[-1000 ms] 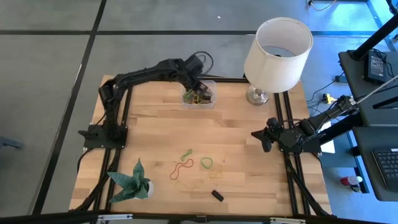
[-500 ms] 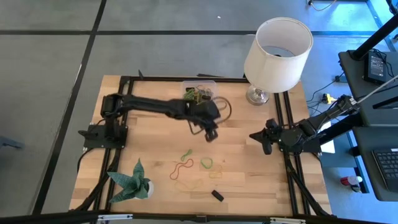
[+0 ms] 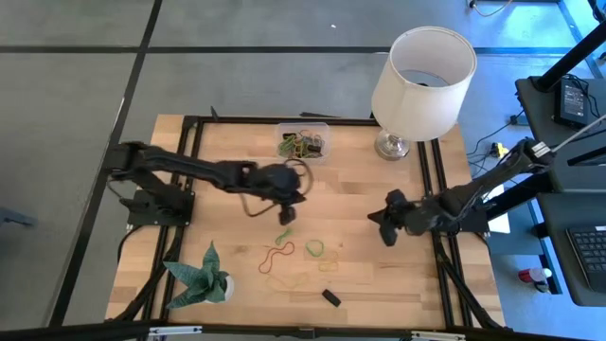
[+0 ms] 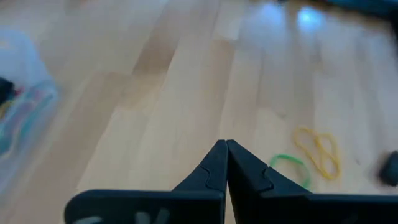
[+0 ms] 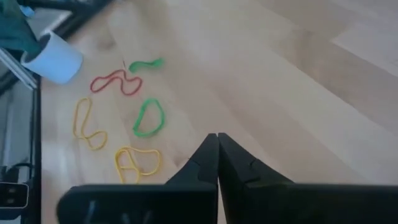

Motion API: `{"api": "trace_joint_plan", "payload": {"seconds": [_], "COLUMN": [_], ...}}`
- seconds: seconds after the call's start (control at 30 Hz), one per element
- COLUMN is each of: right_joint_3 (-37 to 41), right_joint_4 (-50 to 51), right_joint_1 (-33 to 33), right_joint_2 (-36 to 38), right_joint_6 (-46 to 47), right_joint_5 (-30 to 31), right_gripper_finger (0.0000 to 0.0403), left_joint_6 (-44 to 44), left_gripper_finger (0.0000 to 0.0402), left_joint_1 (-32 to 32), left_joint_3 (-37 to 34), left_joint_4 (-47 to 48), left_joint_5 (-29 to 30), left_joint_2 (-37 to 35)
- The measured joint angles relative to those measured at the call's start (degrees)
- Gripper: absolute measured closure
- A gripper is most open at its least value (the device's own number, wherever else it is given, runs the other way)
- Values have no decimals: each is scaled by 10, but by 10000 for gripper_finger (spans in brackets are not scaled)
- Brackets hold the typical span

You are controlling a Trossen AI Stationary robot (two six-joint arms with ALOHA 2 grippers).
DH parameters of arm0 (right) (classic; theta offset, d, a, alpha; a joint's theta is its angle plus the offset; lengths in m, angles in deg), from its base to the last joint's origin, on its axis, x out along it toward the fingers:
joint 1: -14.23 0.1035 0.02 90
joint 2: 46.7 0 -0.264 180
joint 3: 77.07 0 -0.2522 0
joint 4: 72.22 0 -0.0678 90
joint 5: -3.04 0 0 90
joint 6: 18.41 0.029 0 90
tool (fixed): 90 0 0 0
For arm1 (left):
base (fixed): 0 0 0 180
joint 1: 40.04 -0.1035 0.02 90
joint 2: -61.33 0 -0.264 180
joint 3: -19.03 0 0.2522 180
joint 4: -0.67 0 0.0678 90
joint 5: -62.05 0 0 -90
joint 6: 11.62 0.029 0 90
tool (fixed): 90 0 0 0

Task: Pick and place rubber bands into bin
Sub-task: Put the green rubber band into the transparent bin

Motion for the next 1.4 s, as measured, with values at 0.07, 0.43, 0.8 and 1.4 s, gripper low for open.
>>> {"api": "trace_joint_plan", "payload": {"seconds": [0.07,0.43,0.8,1.4], "right_joint_3": [-46,-352,-549,-532], "right_joint_4": [9,208,227,189], "right_joint_1": [0,-8,-66,-110], "right_joint_2": [-58,-376,-611,-667], "right_joint_6": [-1,1,-60,-80], "right_joint_5": [-3,-28,-75,-189], "right_gripper_finger": [403,398,321,334], "left_joint_6": [1,31,92,71], "left_gripper_finger": [400,400,399,398], "left_joint_1": [0,12,22,23], "left_joint_3": [-53,-264,-355,-355], "left_joint_4": [-37,-79,-72,-52], "left_joint_5": [-1,-7,-13,-81], "left_joint_2": [-54,-310,-458,-456]}}
